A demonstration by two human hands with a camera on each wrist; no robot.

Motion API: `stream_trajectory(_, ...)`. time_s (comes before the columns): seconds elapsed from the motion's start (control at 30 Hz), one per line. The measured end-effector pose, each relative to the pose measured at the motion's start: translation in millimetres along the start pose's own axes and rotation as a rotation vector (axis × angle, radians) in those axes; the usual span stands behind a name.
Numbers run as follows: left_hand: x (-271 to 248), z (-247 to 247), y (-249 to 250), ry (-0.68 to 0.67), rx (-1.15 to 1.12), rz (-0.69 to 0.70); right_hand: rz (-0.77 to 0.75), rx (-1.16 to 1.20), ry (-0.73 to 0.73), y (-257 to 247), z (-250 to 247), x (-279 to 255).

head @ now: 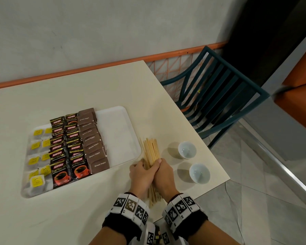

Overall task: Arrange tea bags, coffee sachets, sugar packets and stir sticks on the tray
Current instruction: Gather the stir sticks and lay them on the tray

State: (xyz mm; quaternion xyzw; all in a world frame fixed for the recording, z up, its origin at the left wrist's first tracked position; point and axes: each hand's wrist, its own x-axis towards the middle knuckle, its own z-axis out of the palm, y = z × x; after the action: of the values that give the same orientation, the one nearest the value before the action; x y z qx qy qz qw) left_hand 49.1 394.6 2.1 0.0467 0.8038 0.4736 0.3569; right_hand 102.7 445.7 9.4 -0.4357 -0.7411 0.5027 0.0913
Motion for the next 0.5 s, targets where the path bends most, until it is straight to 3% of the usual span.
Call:
stream_trajectory(0.23, -10.8, -21.1, 15.8, -0.131, -0.291, 0.058, -0.144, 0.047, -0.011, -16.2, 4.4, -5.6)
stream_trajectory(0.4, -17.1, -44.9, 25.3, -0.065, -0.404, 0.155, -0.407, 0.108, -0.117, -36.4, 14.4, -23.2)
stream_trajectory(0.5, -27.1, -55.4, 19.5, 0.074, -0.410, 0.272, -0.472, 0.167, -0.182, -45.9, 27.2, -26.6)
